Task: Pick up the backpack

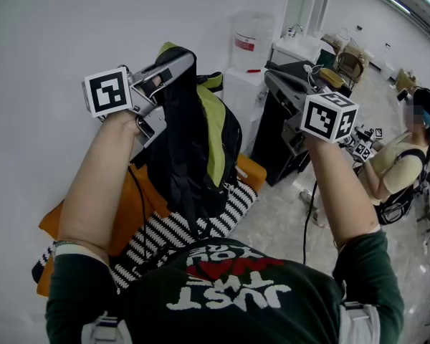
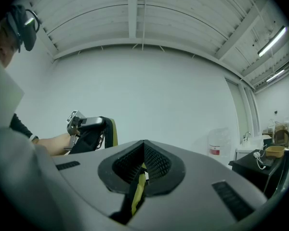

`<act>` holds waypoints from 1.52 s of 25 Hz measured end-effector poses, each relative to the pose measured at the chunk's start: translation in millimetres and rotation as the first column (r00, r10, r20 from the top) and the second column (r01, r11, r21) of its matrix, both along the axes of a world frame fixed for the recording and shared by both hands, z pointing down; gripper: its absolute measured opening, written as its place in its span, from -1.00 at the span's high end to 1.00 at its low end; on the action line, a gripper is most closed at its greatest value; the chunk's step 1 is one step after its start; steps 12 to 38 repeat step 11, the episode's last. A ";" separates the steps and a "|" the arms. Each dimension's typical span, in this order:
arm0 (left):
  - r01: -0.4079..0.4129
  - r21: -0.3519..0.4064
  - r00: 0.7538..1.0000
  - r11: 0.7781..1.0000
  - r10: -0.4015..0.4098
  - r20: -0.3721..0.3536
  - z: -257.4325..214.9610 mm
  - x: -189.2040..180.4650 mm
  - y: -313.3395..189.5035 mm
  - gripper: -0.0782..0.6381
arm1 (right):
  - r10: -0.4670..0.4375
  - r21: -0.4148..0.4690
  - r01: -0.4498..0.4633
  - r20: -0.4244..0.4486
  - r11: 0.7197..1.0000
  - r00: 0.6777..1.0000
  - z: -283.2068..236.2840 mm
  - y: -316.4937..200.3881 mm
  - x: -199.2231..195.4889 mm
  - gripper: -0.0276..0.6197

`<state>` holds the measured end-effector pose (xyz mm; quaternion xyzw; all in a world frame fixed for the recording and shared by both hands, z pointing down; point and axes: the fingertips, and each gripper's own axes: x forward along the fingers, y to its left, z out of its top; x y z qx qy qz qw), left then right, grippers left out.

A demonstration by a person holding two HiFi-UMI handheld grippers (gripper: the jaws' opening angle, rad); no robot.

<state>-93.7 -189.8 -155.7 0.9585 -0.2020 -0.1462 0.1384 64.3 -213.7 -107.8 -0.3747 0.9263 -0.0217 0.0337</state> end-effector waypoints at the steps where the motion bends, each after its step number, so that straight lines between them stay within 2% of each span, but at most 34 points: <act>1: 0.001 -0.002 1.000 1.000 -0.001 -0.001 0.5 -0.5 -0.6 0.60 | -0.001 -0.001 0.001 -0.001 1.000 1.000 0.7 -0.6 -0.4 0.84; 38: 0.001 -0.007 1.000 1.000 -0.001 0.000 4.0 0.0 -3.0 0.60 | -0.006 -0.007 0.005 -0.010 1.000 1.000 4.9 -4.9 -1.3 0.84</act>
